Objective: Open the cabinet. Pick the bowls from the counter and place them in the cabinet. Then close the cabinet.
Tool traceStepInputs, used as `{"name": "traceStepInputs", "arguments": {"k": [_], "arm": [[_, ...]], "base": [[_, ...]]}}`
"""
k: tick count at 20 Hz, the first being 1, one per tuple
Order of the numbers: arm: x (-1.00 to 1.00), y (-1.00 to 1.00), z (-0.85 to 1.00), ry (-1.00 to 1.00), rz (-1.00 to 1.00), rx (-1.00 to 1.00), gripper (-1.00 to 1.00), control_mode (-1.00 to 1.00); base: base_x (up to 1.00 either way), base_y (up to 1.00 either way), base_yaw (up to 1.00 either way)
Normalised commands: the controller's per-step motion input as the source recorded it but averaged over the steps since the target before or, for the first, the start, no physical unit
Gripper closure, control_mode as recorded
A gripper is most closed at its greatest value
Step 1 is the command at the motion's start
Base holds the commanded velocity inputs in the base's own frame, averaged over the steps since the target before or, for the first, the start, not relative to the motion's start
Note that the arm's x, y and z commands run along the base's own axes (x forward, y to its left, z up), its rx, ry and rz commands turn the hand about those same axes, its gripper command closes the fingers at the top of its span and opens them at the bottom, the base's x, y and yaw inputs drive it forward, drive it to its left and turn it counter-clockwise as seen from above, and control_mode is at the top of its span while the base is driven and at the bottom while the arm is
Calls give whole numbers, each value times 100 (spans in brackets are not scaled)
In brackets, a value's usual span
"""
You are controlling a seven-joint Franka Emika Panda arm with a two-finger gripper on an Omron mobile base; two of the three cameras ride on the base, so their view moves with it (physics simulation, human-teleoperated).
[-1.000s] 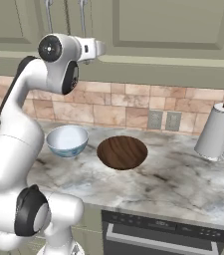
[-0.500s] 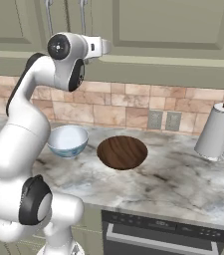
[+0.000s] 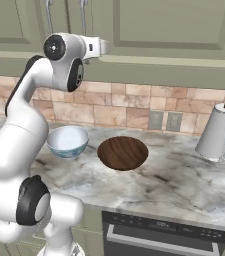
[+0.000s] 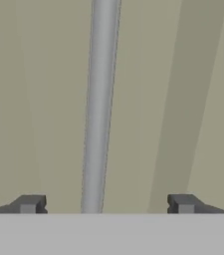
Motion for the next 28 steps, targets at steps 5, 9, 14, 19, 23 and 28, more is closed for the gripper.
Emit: {"name": "traceStepInputs", "arguments": {"k": [5,9,14,19,23,28], "arm": [[-17,-91,0,-7,3,9,100,-100],[-93,-100,0,-30,0,18,100,-100],[-100,-100,0,-33,0,20,100,-100],[-100,-100,3,-21,0,22,100,-100],[-100,-100,-3,-35,2,19,100,-100],[-100,-84,-50,-88,8,-1,100,-100]], "base": [[0,0,0],[0,0,0],[0,0,0],[0,0,0],[0,0,0],[0,0,0]]}}
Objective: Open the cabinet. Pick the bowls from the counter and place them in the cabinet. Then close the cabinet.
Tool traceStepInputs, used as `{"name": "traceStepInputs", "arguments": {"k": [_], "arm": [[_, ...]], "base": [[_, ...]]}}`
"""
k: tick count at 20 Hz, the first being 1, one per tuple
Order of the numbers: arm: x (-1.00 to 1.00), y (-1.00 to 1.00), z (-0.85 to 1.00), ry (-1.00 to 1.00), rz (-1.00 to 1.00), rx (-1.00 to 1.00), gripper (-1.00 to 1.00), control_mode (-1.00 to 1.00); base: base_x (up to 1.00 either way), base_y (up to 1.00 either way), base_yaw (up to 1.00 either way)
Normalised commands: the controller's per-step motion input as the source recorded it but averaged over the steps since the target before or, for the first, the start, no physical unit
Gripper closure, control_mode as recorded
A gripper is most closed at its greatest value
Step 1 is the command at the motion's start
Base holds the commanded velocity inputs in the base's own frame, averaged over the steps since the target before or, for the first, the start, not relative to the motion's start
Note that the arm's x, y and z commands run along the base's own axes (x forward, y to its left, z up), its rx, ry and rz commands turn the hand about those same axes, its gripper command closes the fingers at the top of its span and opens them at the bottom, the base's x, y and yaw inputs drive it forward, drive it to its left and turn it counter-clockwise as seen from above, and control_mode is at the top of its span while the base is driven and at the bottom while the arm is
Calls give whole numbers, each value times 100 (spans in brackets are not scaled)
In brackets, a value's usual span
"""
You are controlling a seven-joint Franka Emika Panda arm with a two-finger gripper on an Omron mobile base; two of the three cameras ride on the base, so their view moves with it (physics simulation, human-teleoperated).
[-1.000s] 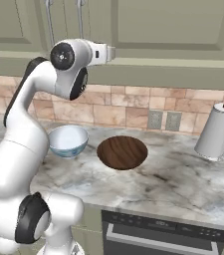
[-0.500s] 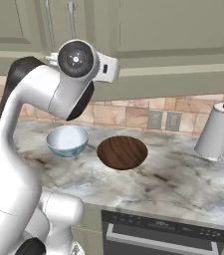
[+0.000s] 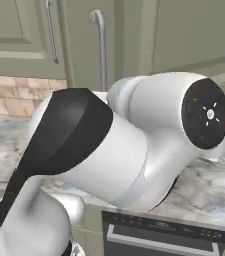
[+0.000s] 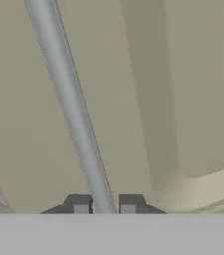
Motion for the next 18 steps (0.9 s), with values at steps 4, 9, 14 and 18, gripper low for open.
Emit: {"name": "traceStepInputs", "arguments": {"k": [4,9,14,18], "arm": [[-100,12,-33,-100,1,-21,100,-100],[-98,71,7,-75,-24,-25,100,-100],[-80,93,0,-63,-44,-20,-100,-100],[-41,92,-9,-50,-62,-1,-100,-100]], "base": [[0,0,0],[0,0,0],[0,0,0],[0,0,0]]}}
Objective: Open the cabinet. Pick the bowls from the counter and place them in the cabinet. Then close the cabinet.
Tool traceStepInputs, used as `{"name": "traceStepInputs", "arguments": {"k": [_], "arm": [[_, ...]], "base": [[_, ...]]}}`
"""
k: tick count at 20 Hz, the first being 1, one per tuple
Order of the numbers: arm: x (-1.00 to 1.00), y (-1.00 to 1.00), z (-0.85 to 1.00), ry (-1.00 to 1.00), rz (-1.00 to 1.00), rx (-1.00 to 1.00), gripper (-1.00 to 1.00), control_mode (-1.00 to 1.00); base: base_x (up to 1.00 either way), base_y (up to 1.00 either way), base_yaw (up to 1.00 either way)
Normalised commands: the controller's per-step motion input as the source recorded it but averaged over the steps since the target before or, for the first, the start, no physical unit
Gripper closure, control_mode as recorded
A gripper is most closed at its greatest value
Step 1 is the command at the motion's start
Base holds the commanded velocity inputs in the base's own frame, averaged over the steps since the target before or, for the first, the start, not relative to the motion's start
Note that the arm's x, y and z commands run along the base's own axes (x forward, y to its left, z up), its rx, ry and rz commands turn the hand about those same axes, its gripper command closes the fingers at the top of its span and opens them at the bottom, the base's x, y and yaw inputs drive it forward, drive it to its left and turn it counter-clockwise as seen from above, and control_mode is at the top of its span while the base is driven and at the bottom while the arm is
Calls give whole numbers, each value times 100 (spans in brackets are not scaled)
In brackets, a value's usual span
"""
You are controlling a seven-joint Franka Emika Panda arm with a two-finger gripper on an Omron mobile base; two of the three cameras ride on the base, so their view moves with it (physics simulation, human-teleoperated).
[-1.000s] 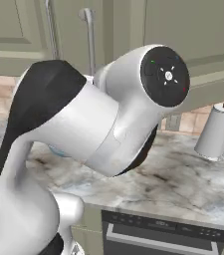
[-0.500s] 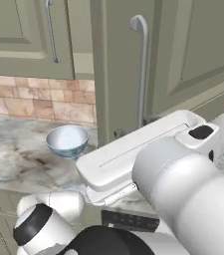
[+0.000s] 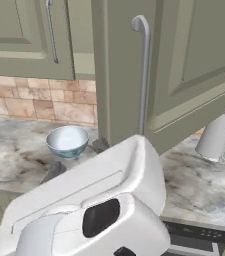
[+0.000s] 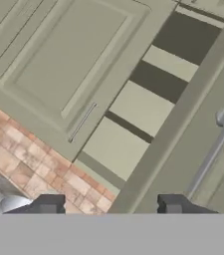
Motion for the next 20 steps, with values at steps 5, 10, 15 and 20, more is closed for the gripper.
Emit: {"name": "traceStepInputs", "arguments": {"k": [5,10,15,20], "arm": [[-19,86,-14,-43,-65,-1,-100,-100],[7,100,24,-26,-33,-22,-100,-100],[7,100,33,-20,-26,-21,-100,-100],[39,77,0,-7,-11,-5,-100,-100]], "base": [[0,0,0],[0,0,0],[0,0,0],[0,0,0]]}}
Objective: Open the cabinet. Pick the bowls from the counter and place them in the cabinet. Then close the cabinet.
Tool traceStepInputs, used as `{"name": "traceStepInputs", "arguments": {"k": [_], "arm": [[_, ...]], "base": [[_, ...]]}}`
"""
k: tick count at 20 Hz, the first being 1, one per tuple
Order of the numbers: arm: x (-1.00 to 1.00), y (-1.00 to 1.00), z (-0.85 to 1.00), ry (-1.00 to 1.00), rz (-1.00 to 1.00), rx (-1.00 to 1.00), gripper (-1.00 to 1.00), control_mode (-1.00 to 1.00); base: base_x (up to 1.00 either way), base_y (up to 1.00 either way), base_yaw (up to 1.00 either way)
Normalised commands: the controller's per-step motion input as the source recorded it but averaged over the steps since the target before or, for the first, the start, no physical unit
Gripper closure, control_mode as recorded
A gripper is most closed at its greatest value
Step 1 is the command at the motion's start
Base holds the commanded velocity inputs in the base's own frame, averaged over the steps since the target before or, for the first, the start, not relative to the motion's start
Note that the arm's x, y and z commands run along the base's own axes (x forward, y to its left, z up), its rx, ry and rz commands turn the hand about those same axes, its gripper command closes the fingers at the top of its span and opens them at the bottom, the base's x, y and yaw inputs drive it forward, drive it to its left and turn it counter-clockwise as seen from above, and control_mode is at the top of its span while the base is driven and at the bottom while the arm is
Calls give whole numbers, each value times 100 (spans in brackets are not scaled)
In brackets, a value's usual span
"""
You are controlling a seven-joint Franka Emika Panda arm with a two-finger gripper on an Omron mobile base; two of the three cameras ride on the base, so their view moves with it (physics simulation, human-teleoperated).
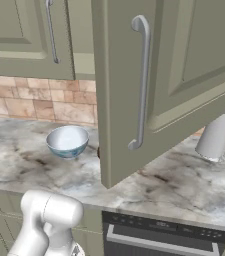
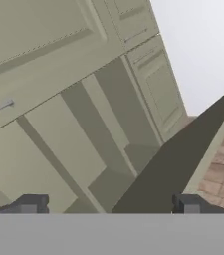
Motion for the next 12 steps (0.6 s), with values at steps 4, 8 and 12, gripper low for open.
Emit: {"name": "traceStepInputs", "arguments": {"k": [4,8,12], "arm": [[43,64,-14,-3,9,1,-100,-100],[28,30,-8,-10,11,11,-100,-100],[33,9,-7,-4,16,21,-100,-100]], "base": [[0,0,0],[0,0,0],[0,0,0]]}}
